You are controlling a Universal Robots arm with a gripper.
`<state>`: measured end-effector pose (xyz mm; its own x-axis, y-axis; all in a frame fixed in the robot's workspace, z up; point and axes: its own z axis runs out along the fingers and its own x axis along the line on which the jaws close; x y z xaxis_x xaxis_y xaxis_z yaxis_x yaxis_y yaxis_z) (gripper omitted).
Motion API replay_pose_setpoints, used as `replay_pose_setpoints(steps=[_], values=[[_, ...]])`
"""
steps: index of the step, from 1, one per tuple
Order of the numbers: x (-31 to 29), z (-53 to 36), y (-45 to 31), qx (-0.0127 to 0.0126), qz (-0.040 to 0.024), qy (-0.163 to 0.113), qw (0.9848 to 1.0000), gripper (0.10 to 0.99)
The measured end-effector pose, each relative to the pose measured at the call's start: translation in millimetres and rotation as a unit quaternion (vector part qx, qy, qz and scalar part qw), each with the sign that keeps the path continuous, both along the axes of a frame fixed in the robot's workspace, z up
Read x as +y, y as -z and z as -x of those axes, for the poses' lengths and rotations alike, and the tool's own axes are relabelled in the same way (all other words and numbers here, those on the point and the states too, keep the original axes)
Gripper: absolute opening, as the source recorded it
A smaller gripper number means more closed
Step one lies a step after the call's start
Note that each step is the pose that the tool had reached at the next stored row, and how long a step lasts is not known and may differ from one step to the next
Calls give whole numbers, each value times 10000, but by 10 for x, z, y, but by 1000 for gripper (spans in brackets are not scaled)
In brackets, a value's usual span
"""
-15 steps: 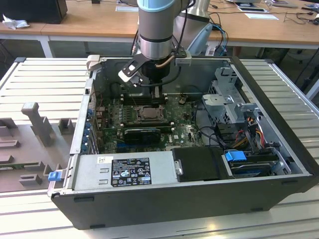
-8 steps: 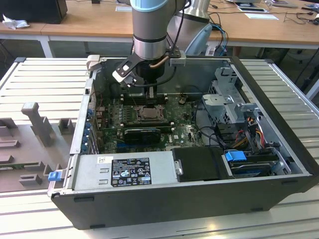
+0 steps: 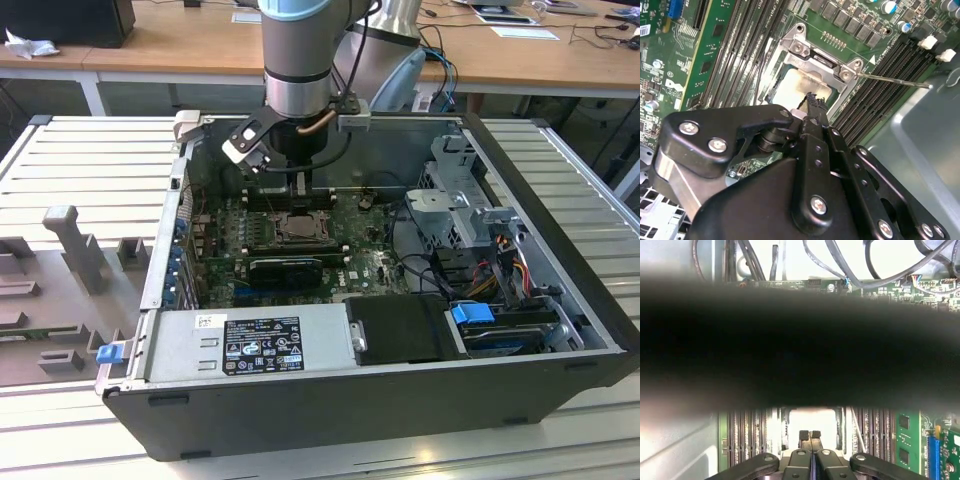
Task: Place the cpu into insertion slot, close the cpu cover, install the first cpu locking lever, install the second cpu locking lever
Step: 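Install the first cpu locking lever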
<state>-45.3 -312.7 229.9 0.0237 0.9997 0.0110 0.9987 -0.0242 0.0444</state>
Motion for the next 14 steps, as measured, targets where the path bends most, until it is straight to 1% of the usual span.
replay_pose_setpoints(steps=[1,9,14], values=[[0,0,-17,0,0,0,10000,106],[0,0,-75,-1,-1,0,10000,106],[0,0,-89,0,0,0,10000,106]])
